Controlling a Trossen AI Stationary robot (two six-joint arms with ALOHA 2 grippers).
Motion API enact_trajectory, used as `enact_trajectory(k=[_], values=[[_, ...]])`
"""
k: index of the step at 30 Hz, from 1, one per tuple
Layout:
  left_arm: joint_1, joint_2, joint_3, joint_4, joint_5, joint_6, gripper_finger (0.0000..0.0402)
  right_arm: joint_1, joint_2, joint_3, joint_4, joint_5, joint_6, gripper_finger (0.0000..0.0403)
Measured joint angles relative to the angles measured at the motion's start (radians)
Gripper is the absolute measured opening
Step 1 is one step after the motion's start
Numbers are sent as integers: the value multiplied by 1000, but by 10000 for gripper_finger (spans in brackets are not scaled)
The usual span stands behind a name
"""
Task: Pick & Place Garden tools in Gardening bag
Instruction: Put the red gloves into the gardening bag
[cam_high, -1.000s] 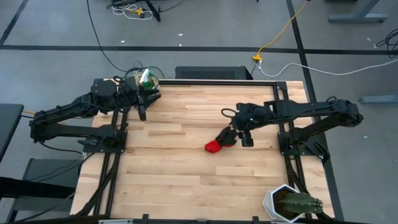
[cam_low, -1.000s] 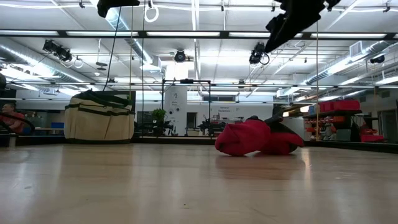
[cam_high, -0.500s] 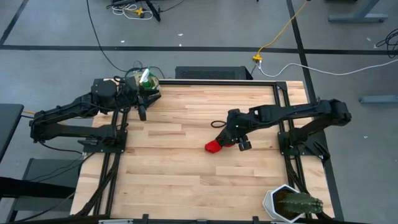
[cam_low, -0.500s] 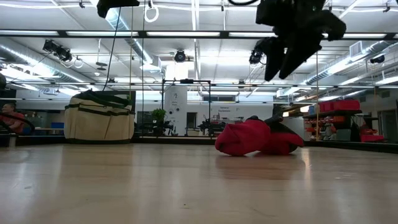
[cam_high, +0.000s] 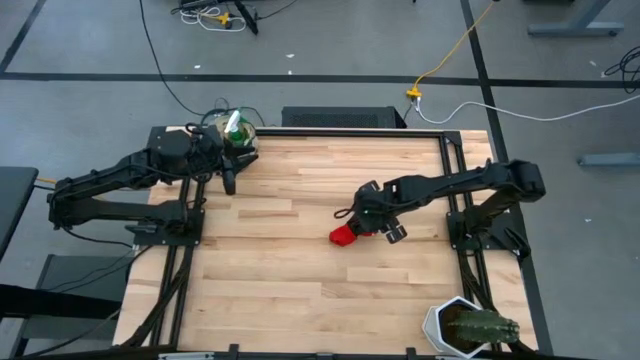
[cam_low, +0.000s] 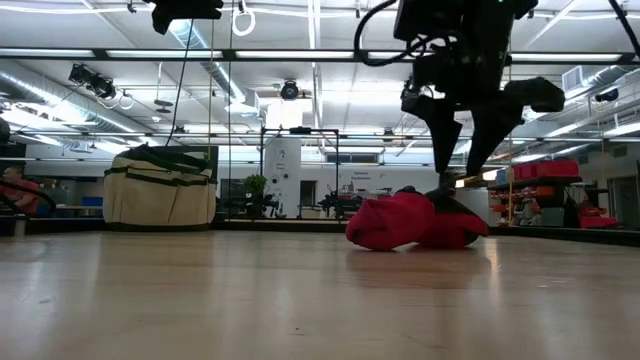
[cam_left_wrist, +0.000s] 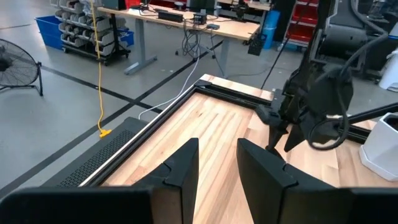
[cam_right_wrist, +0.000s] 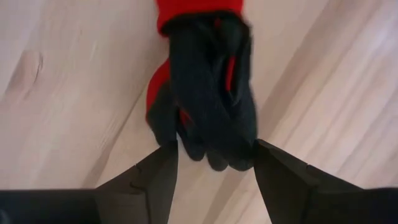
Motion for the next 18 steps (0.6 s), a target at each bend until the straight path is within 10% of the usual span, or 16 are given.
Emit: enact_trajectory(k=[18], values=[[0,0,0,0,0,1,115,0,60,0,45,40,-22,208]])
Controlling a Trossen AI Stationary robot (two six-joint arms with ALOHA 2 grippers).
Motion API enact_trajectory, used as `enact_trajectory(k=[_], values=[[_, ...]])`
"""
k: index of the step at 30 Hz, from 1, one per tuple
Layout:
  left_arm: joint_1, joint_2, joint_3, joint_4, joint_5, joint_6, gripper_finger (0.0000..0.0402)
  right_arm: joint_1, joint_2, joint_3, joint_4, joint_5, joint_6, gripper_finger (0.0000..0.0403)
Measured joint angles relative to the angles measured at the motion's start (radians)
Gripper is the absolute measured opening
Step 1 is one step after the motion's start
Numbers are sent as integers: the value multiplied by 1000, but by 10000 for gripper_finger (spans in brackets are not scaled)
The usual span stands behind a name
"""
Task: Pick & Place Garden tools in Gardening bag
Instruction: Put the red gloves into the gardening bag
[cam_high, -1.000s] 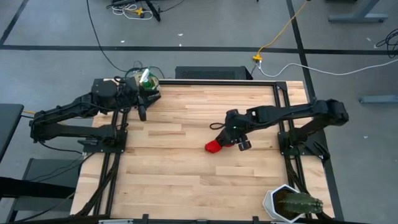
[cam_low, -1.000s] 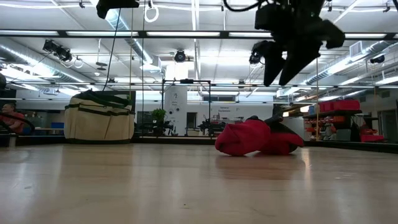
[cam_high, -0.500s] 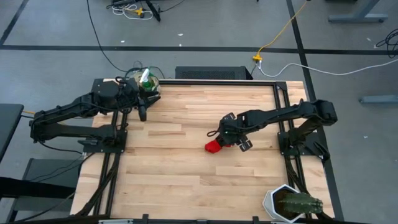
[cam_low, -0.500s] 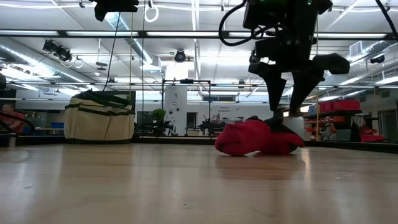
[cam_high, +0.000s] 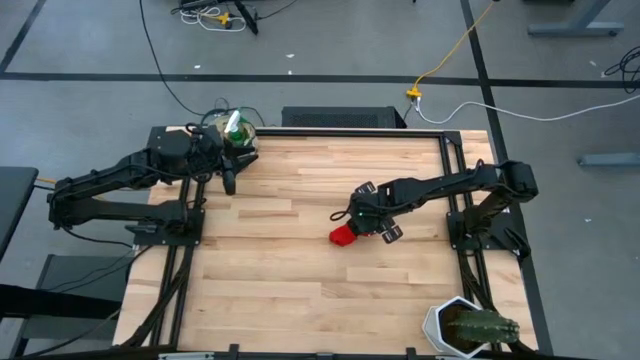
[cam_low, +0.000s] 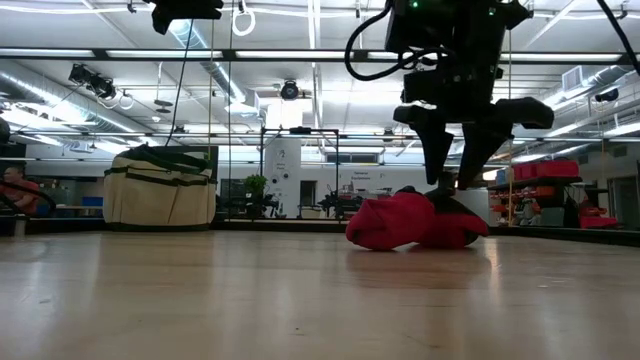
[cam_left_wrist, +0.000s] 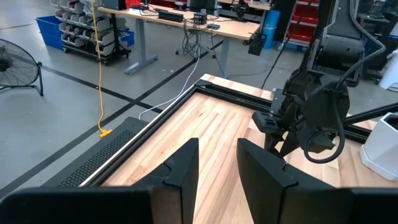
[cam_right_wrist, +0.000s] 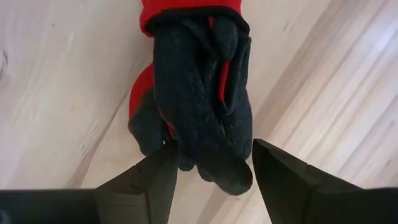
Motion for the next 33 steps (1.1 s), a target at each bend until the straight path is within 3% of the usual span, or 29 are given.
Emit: enact_trajectory(k=[12,20,33], values=[[0,0,0,0,0,0,115,0,0,-62,16,-4,11,208],[0,0,0,0,0,0,115,-2,-1,-62,3,127,111,208],[0,0,0,0,0,0,115,-6,-95,-62,-50,115,246,208]])
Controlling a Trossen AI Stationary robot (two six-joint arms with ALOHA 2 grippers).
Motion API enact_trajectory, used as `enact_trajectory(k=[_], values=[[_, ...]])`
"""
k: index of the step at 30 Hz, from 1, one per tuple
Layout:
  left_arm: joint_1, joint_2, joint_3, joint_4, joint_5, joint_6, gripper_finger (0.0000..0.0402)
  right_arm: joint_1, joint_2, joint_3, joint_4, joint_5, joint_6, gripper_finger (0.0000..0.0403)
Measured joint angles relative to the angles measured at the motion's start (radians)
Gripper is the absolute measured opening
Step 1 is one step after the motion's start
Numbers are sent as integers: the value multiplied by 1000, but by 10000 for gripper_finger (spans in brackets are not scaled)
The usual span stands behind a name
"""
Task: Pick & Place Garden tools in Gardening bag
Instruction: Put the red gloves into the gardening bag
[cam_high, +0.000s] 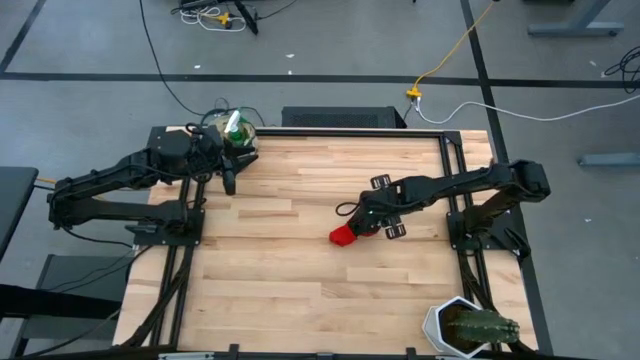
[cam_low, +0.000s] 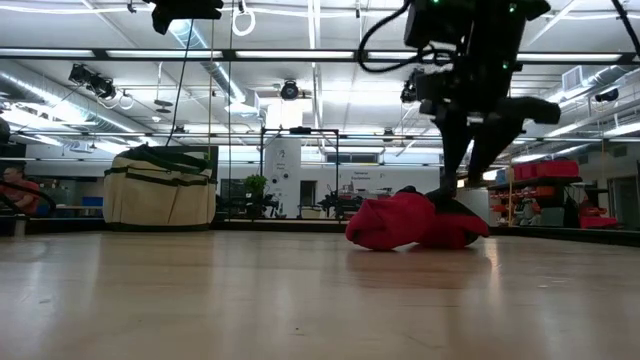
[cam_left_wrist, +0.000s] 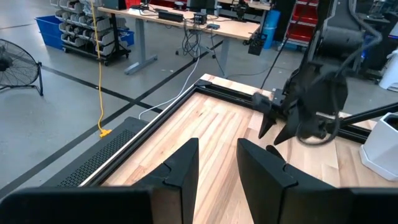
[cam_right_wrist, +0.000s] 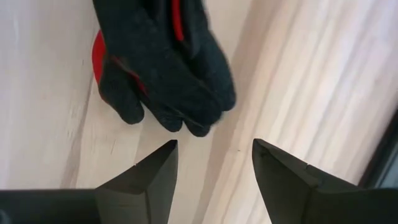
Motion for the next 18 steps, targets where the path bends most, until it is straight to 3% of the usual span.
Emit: enact_trajectory(k=[11,18], values=[[0,0,0,0,0,0,115,0,-181,0,19,-4,169,208],[0,0,0,0,0,0,115,0,-216,0,34,-100,341,208]])
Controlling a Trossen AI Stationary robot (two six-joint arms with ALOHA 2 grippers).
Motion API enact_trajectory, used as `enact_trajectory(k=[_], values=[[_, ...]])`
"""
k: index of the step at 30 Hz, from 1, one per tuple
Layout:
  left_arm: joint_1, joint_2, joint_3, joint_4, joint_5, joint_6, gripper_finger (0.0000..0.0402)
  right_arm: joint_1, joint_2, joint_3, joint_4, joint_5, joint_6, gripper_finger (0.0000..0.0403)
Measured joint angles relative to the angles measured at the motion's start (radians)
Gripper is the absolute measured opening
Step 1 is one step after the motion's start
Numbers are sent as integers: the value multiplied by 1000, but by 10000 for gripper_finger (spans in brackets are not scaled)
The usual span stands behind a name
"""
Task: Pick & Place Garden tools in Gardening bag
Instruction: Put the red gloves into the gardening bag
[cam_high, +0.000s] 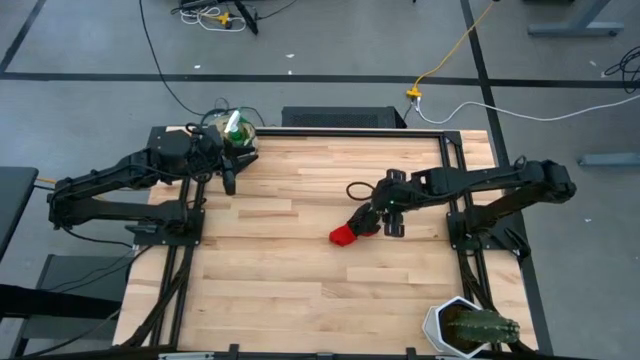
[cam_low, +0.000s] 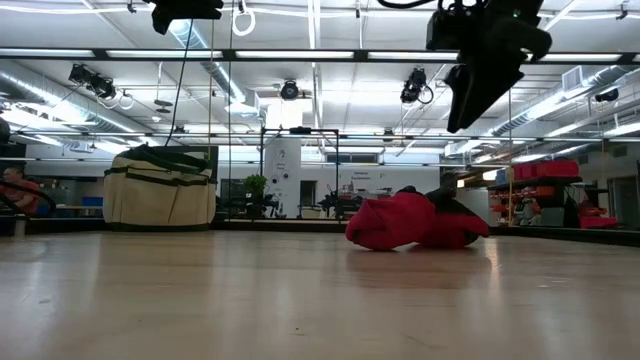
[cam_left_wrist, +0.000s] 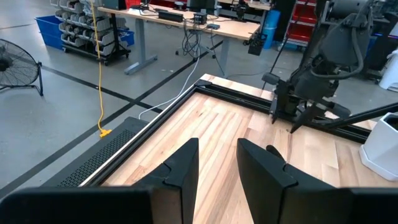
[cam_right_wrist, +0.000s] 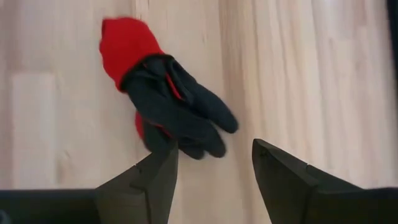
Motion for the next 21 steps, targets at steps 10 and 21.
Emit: enact_trajectory(k=[10,21], values=[[0,0,0,0,0,0,115,0,10,0,21,-33,221,208],[0,0,0,1,0,-5,115,-1,10,0,20,79,655,208]])
